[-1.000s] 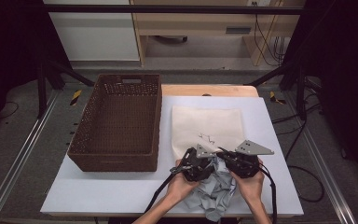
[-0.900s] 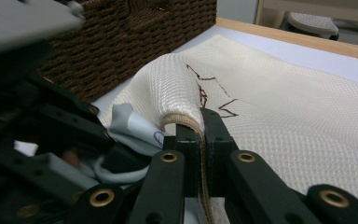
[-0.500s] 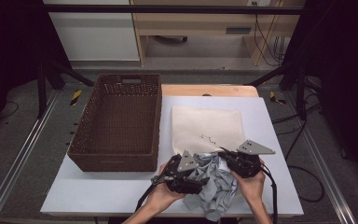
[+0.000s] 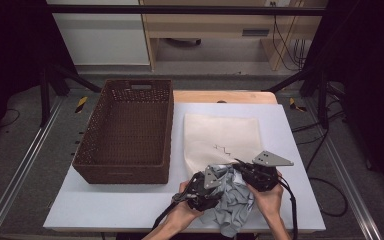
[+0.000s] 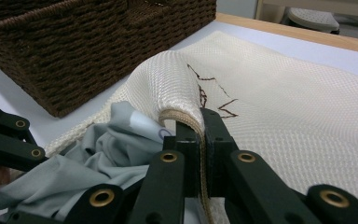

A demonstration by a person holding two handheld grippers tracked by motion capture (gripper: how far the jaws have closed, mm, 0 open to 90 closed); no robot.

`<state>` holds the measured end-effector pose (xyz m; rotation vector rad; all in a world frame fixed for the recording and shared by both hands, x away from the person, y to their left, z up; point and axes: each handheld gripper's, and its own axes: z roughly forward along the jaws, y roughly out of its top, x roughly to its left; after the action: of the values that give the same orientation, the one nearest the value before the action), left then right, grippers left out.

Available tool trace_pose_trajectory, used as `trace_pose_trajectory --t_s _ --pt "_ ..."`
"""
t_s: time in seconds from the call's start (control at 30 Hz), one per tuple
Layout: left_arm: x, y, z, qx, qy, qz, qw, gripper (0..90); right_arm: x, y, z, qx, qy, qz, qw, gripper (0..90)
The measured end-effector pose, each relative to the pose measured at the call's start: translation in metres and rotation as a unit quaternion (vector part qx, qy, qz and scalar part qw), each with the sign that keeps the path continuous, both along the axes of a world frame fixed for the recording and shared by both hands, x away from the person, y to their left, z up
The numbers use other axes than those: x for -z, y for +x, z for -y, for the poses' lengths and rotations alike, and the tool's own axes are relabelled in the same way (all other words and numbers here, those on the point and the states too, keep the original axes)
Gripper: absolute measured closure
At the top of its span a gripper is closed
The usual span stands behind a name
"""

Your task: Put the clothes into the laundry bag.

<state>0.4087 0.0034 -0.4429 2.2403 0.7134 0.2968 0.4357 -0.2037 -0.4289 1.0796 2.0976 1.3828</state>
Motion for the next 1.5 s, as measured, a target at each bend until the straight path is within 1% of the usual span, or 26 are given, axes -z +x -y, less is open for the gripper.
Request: trace_pose_trajectory --t_s 0.07,0.13,0.2,0.27,0.37,0.47,0.5,0.53,0.57,0.63,0.67,0.7,0.77,0.87,0.93,1.03,1.1,1.13,1.2,1.27,1.3,1.37,1.4,1.43,1.47,1.5 --pt "-0.004 0.002 0.005 -0.004 -0.001 0.003 1.0000 71.9 -0.001 0.000 0.000 -0.001 0.002 -0.001 1.0000 87.1" --pt "-0.009 0.006 0.011 -0.008 0.001 0.009 0.9999 73.2 -0.002 -0.001 0.001 -0.004 0.008 0.003 1.0000 87.2" --pt "-0.012 0.010 0.018 -0.013 -0.004 0.012 0.9998 73.6 -0.003 -0.002 0.001 -0.005 0.008 0.009 0.9999 87.2" --pt "-0.015 0.016 0.024 -0.023 -0.002 0.023 0.9995 73.9 -0.005 -0.003 0.002 -0.006 0.009 0.013 0.9999 87.2" --pt "-0.014 0.028 0.031 -0.036 -0.005 0.030 0.9989 74.3 -0.006 -0.003 0.004 -0.003 0.012 0.015 0.9998 87.2" --pt "-0.006 0.042 0.035 -0.050 -0.001 0.032 0.9983 74.1 -0.007 -0.003 0.006 -0.001 0.016 0.018 0.9997 87.2" --pt "-0.002 0.047 0.035 -0.053 0.000 0.028 0.9982 73.8 -0.007 -0.003 0.007 -0.001 0.017 0.018 0.9997 87.2" --pt "0.002 0.052 0.033 -0.049 -0.010 0.017 0.9986 73.2 -0.007 -0.003 0.007 -0.001 0.015 0.018 0.9997 87.2" --pt "0.004 0.054 0.030 -0.044 -0.016 0.011 0.9989 71.9 -0.007 -0.003 0.007 0.004 0.014 0.015 0.9998 87.2" --pt "0.006 0.057 0.022 -0.035 -0.033 -0.002 0.9988 67.3 -0.005 -0.001 0.007 0.008 0.011 0.010 0.9999 87.2" --pt "0.007 0.057 0.019 -0.036 -0.040 -0.008 0.9985 63.2 -0.003 -0.001 0.008 0.008 0.008 0.009 0.9999 87.1" --pt "0.006 0.056 0.016 -0.034 -0.040 -0.007 0.9986 57.8 -0.003 0.000 0.008 0.009 0.006 0.008 0.9999 87.1" --pt "0.003 0.052 0.012 -0.028 -0.036 0.002 0.9989 47.9 -0.002 0.001 0.008 0.010 0.005 0.005 0.9999 87.1" --pt "-0.006 0.043 0.008 -0.020 -0.033 0.009 0.9992 38.2 -0.002 0.000 0.007 0.011 0.001 0.006 0.9999 87.0" --pt "-0.015 0.031 0.003 -0.008 -0.038 0.018 0.9991 34.9 -0.002 0.001 0.008 0.013 0.002 0.004 0.9999 87.0" --pt "-0.027 0.014 -0.004 0.011 -0.038 0.029 0.9988 32.1 -0.002 0.001 0.010 0.015 0.004 0.005 0.9999 87.0" --pt "-0.030 0.005 -0.007 0.018 -0.030 0.039 0.9986 30.5 -0.002 0.001 0.010 0.016 0.006 0.005 0.9999 86.9" --pt "-0.030 0.000 -0.009 0.020 -0.025 0.039 0.9987 30.3 -0.002 0.001 0.010 0.015 0.005 0.004 0.9999 86.9" --pt "-0.026 -0.006 -0.012 0.026 -0.019 0.034 0.9989 30.3 -0.001 0.001 0.009 0.016 0.004 0.004 0.9999 86.9" --pt "-0.018 -0.010 -0.012 0.025 -0.006 0.032 0.9992 30.0 -0.001 0.001 0.009 0.015 0.004 0.004 0.9999 86.8" --pt "-0.013 -0.010 -0.011 0.022 0.002 0.034 0.9992 30.0 -0.001 0.001 0.009 0.015 0.004 0.004 0.9999 86.8" --pt "-0.003 -0.007 -0.008 0.021 0.028 0.028 0.9990 30.3 -0.001 0.001 0.009 0.014 0.003 0.005 0.9999 86.8" --pt "0.002 -0.006 -0.006 0.018 0.033 0.027 0.9989 30.5 0.000 0.001 0.009 0.014 0.002 0.004 0.9999 86.8" --pt "0.006 -0.005 -0.005 0.016 0.038 0.027 0.9988 32.2 0.000 0.000 0.009 0.013 0.001 0.004 0.9999 86.8" --pt "0.009 -0.004 -0.004 0.017 0.041 0.021 0.9988 36.6 0.000 0.000 0.008 0.013 0.002 0.001 0.9999 86.8" --pt "0.014 -0.003 -0.002 0.019 0.040 0.008 0.9990 41.5 0.000 0.001 0.008 0.012 0.001 0.002 0.9999 86.8"
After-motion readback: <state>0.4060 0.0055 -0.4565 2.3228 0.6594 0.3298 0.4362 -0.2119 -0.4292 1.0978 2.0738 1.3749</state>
